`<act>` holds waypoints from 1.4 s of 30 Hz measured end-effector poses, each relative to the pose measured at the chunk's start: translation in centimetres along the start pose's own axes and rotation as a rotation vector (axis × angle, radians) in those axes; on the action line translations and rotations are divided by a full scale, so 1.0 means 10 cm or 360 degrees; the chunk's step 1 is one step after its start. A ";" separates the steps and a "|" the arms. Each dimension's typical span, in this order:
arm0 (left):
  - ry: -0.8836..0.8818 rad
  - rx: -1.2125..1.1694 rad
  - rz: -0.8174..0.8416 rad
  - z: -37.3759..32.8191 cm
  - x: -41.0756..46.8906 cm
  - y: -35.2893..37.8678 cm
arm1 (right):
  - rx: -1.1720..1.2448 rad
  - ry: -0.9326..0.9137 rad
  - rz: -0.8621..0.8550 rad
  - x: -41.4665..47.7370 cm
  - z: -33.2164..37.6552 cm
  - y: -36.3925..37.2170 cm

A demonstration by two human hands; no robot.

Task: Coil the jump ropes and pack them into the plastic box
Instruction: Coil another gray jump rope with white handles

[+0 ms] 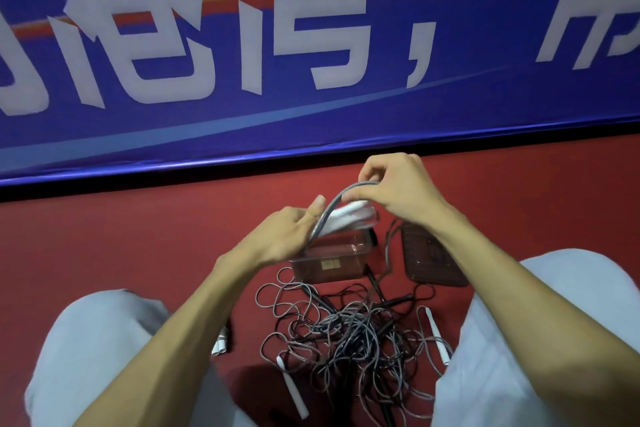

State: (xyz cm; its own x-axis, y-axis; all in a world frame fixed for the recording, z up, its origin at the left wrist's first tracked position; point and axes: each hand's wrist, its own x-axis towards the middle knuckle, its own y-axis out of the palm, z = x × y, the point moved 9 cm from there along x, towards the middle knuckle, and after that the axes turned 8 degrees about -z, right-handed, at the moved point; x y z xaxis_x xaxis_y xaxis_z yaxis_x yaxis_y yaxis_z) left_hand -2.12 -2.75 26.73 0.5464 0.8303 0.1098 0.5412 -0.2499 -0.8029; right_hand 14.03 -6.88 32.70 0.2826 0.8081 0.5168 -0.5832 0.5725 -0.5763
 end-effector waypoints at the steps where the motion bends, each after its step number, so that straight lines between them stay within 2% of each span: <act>1: 0.0079 0.0045 0.0027 -0.06 -0.02 0.02 | -0.0032 0.0029 -0.0011 0.00 -0.02 0.00; 5: 0.0289 -0.0057 0.0159 -0.16 -0.10 0.09 | 0.0021 0.0171 0.0058 0.01 -0.12 0.08; 9: 0.0334 -0.0302 0.0194 -0.21 -0.14 0.08 | 0.0566 0.0459 0.0339 -0.07 -0.20 0.24; 14: 0.0242 -0.0453 -0.0112 -0.11 -0.07 -0.14 | 0.1173 0.0878 0.0494 -0.15 -0.30 0.39; 21: -0.0010 -0.0700 -0.0576 0.17 0.03 -0.47 | 0.1418 0.1040 0.0683 -0.31 -0.14 0.60; 26: -0.0149 -0.0578 -0.0828 0.30 -0.01 -0.60 | 0.1031 0.0796 0.1142 -0.55 0.17 0.82; 29: -0.0192 -0.0435 -0.0885 0.35 0.00 -0.58 | 0.0531 0.0464 0.1409 -0.71 0.36 0.87; 31: -0.0212 -0.0383 -0.0891 0.39 0.01 -0.57 | 0.0103 0.0174 0.1478 -0.75 0.41 0.84; 33: -0.0215 -0.0289 -0.0864 0.42 0.03 -0.56 | -0.0203 -0.0140 0.1378 -0.69 0.46 0.79; 35: -0.0191 -0.0161 -0.0802 0.42 0.06 -0.51 | -0.0286 -0.0363 0.1211 -0.62 0.53 0.73; 39: -0.0218 0.0029 -0.0574 0.50 0.14 -0.32 | -0.0261 -0.0528 0.1023 -0.57 0.61 0.67; 42: -0.0257 0.0359 -0.0285 0.51 0.15 -0.13 | -0.0265 -0.0517 0.0877 -0.49 0.58 0.62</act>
State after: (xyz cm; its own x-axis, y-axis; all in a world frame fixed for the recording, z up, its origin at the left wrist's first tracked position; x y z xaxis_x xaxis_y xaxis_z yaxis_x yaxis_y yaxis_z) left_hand -5.31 1.35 24.95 0.3371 0.9239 0.1812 0.4546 0.0089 -0.8907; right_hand 4.56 -8.05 30.29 -0.2830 0.9210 0.2676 -0.4436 0.1217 -0.8879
